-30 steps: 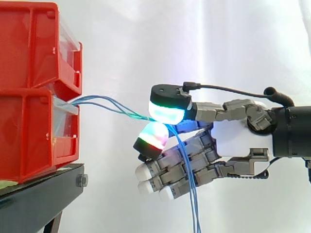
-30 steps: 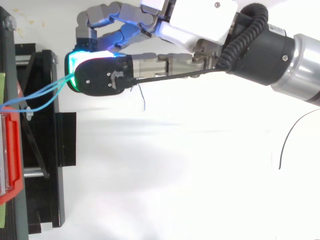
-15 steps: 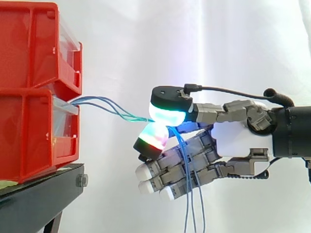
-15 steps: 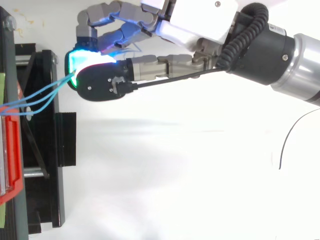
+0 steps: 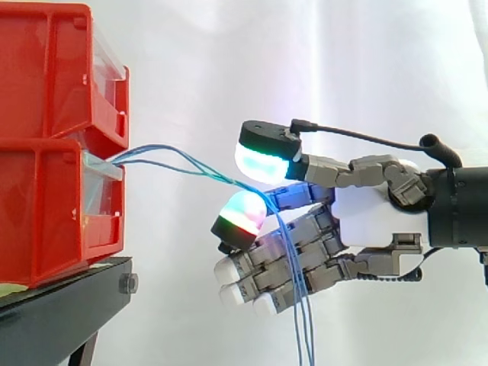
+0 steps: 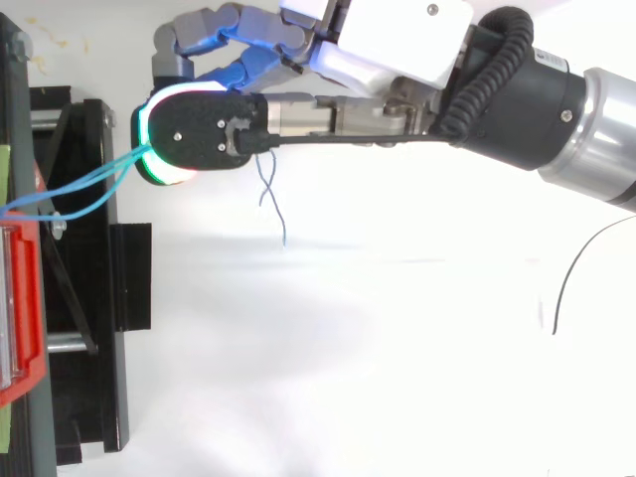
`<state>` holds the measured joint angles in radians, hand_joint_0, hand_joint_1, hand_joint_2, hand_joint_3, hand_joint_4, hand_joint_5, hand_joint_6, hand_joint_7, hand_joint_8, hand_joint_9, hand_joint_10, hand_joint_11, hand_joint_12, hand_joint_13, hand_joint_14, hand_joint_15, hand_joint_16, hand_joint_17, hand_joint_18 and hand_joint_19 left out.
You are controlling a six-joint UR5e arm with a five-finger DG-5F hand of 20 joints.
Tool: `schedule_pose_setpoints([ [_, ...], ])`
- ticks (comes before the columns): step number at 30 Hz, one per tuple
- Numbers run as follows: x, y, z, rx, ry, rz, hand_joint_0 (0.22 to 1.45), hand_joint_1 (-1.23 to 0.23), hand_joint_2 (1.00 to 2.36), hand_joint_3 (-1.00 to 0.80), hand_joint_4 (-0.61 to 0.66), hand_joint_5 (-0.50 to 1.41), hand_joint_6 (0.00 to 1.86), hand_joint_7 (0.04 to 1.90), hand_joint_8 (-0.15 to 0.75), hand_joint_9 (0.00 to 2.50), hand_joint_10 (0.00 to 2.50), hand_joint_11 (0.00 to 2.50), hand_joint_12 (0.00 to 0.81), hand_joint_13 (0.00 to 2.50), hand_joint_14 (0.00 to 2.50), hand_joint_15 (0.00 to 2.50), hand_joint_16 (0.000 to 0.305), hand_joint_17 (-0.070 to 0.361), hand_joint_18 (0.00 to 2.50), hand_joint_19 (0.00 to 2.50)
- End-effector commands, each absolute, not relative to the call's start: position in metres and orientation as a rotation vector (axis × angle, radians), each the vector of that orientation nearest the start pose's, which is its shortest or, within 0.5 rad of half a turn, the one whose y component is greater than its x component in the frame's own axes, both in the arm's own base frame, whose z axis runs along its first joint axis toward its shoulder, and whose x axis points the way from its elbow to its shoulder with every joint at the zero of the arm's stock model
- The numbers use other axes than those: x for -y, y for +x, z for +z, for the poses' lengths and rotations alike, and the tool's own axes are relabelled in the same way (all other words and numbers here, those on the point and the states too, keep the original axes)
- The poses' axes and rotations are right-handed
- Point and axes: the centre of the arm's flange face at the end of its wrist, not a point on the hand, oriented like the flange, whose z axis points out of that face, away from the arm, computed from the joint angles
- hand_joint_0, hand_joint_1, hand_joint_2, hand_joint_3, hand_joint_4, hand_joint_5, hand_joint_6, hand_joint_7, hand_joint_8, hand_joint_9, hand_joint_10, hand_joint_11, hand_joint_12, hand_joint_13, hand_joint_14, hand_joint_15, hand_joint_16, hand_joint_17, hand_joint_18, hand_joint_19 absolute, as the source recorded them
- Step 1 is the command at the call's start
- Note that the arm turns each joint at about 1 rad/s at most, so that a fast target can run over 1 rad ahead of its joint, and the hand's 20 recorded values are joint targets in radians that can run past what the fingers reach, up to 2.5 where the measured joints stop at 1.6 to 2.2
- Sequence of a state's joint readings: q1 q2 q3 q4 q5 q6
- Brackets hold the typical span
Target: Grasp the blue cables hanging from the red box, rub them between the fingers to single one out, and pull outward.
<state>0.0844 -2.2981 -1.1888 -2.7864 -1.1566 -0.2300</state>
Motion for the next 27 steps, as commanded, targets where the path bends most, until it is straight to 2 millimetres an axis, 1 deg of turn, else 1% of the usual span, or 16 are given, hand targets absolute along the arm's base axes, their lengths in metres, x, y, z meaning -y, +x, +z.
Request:
schedule_pose_setpoints([
  [1, 0.1089, 0.7558, 0.2485, -1.084, 1.202, 0.795, 0.57, -0.36, 1.0, -0.47, 0.29, -0.08, 0.5, 1.21, 0.27, 0.94, 0.01, 0.3, 0.343, 0.73, 0.01, 0.28, 0.049, 0.109, 0.56, 0.46],
  [3, 0.1101, 0.7556, 0.2485, -1.084, 1.202, 0.793, 0.6, -0.47, 1.01, -0.39, 0.3, -0.08, 0.5, 1.21, 0.268, 0.93, 0.01, 0.3, 0.338, 0.74, 0.01, 0.28, 0.048, 0.107, 0.57, 0.46],
  [4, 0.1101, 0.7556, 0.2485, -1.084, 1.202, 0.793, 0.61, -0.49, 1.01, -0.37, 0.29, -0.08, 0.5, 1.21, 0.266, 0.93, 0.01, 0.3, 0.336, 0.75, 0.01, 0.28, 0.048, 0.107, 0.58, 0.46],
  [5, 0.1089, 0.7558, 0.2485, -1.085, 1.201, 0.794, 0.63, -0.58, 1.01, -0.3, 0.29, -0.08, 0.5, 1.2, 0.266, 0.94, 0.01, 0.3, 0.334, 0.75, 0.01, 0.29, 0.047, 0.106, 0.58, 0.46],
  [6, 0.1101, 0.7556, 0.2485, -1.084, 1.202, 0.793, 0.64, -0.62, 1.01, -0.26, 0.3, -0.08, 0.5, 1.2, 0.262, 0.93, 0.01, 0.3, 0.335, 0.76, 0.01, 0.28, 0.047, 0.106, 0.59, 0.45],
  [11, 0.1101, 0.7556, 0.2485, -1.084, 1.202, 0.793, 0.67, -0.71, 1.01, -0.12, 0.33, -0.08, 0.5, 1.17, 0.265, 0.93, 0.01, 0.29, 0.343, 0.77, 0.01, 0.28, 0.049, 0.11, 0.62, 0.44],
  [15, 0.1113, 0.7555, 0.2485, -1.082, 1.204, 0.793, 0.68, -0.74, 1.01, -0.07, 0.33, -0.09, 0.5, 1.16, 0.26, 0.92, 0.01, 0.29, 0.34, 0.75, 0.01, 0.28, 0.049, 0.111, 0.63, 0.43],
  [16, 0.1113, 0.7555, 0.2485, -1.082, 1.204, 0.793, 0.68, -0.75, 1.01, -0.07, 0.33, -0.09, 0.5, 1.15, 0.258, 0.88, 0.01, 0.28, 0.344, 0.75, 0.01, 0.28, 0.05, 0.112, 0.63, 0.43],
  [19, 0.1101, 0.7555, 0.2483, -1.085, 1.203, 0.792, 0.68, -0.76, 1.01, -0.1, 0.32, -0.09, 0.5, 1.15, 0.251, 0.87, 0.01, 0.29, 0.341, 0.73, 0.01, 0.28, 0.049, 0.11, 0.61, 0.42],
  [27, 0.1102, 0.755, 0.2479, -1.087, 1.208, 0.793, 0.67, -0.83, 1.01, -0.26, 0.29, -0.1, 0.5, 1.17, 0.232, 0.8, 0.01, 0.3, 0.324, 0.67, 0.01, 0.27, 0.045, 0.101, 0.56, 0.42],
])
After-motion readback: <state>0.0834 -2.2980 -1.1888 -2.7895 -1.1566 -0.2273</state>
